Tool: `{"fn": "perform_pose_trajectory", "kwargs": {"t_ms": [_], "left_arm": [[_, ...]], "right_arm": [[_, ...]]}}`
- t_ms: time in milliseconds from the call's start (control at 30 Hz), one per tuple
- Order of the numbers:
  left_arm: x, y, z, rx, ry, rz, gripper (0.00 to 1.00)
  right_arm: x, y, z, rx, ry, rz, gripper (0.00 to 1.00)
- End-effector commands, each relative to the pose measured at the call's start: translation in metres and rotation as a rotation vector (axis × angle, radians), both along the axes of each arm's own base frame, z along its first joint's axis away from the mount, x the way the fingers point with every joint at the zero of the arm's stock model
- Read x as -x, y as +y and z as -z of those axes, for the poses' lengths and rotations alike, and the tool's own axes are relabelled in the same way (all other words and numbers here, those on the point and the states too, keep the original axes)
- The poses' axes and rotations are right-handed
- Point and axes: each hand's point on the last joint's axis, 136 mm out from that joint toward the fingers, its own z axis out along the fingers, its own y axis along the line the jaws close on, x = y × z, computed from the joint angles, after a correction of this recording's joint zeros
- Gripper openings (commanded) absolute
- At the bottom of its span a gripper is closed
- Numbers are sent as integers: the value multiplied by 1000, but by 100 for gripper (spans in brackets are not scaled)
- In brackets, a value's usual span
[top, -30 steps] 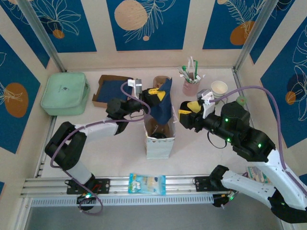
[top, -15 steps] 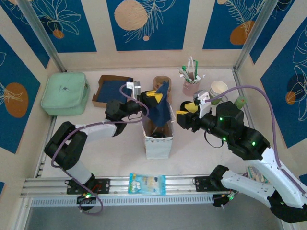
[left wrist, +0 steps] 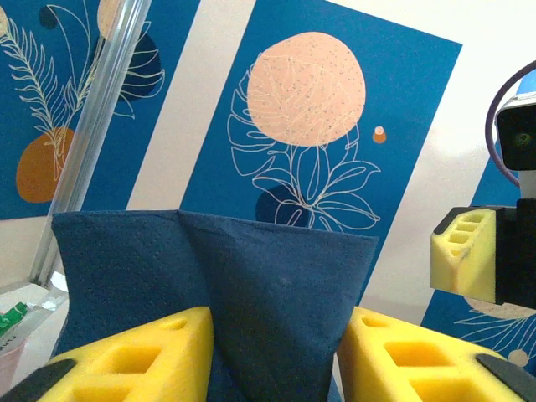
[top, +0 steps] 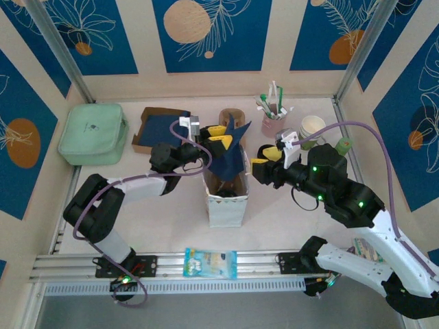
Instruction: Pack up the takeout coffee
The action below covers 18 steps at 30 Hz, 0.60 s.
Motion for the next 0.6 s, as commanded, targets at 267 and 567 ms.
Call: {"fn": "perform_pose_trajectory", "kwargs": {"t_ms": [267,567], "left_arm": [[7,13,-23,55,-45,-17,54],[8,18,-28,69,-49,-42,59]], "right_arm": [[-1,1,-5,-26,0,-2,57],[-3,4,-1,-17,16,-6,58]]}}
